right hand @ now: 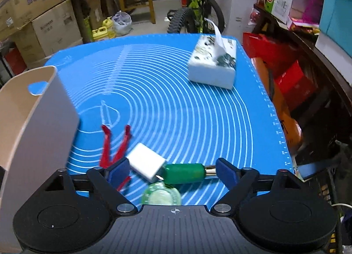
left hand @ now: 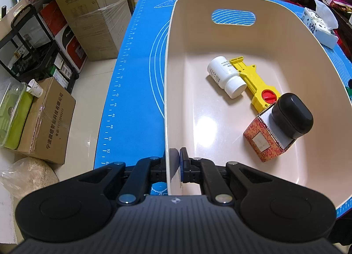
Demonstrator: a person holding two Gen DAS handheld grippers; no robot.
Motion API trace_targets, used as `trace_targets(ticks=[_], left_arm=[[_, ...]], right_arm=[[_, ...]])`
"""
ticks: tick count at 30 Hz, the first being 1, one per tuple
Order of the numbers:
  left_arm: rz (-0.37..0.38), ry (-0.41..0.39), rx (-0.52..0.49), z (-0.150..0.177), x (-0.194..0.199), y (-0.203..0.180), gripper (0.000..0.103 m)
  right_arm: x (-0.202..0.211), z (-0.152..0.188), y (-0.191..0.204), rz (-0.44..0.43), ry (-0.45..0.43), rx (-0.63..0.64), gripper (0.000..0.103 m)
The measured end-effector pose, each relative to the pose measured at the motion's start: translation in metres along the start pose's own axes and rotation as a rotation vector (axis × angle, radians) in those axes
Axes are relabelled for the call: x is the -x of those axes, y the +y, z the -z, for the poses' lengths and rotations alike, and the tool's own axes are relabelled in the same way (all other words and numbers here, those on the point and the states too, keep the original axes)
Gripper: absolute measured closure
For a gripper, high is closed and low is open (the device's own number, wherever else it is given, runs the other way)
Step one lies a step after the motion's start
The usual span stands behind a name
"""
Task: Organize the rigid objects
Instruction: 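Grasp the green bottle with silver cap with the right tool, then carry the green bottle into the basket with the right tool and release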
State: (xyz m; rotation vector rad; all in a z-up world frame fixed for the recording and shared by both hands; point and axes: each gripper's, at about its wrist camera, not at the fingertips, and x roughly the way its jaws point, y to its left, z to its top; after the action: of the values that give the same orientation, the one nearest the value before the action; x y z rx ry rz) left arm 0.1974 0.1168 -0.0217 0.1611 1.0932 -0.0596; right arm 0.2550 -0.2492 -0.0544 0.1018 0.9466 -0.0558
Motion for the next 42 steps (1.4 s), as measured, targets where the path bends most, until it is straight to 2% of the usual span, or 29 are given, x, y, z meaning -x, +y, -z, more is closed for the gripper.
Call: trace_targets(ticks=[11,16,21,24,34,42], left_arm=[[-0.001,0.001,-0.011,0.001,0.001,-0.001,0.093],[-0.003,0.003,-0.015,0.000,0.001,-0.001,0.093],[-0.004,0.003,-0.017,0.000,0.001,-0.001,0.093],[-0.004,0.003,-0.016,0.000,0.001,-0.001,0.093],[-0.004,0.003,-0.017,0.000,0.001,-0.001,0.093],[-0.004,0.004,-0.017,0.000,0.000,-0.002,0.093]], right_arm=[[-0.032,0.011,-0.022,-0.032,0.045,0.000,0.011],[-0.040,0.015,-0.030,-0.055,0.035,-0.042,0.011],[-0.043,0.016,-0.037,-0.096,0.023,-0.105,0.017],[-0.042,0.016,-0.038,-0.107,0.008,-0.120,0.024],[-0.031,0.021,-0.039,-0.089,-0.035,-0.097,0.024],[0.002,0.009,-0.024,-0.093,-0.110,-0.028,0.024]])
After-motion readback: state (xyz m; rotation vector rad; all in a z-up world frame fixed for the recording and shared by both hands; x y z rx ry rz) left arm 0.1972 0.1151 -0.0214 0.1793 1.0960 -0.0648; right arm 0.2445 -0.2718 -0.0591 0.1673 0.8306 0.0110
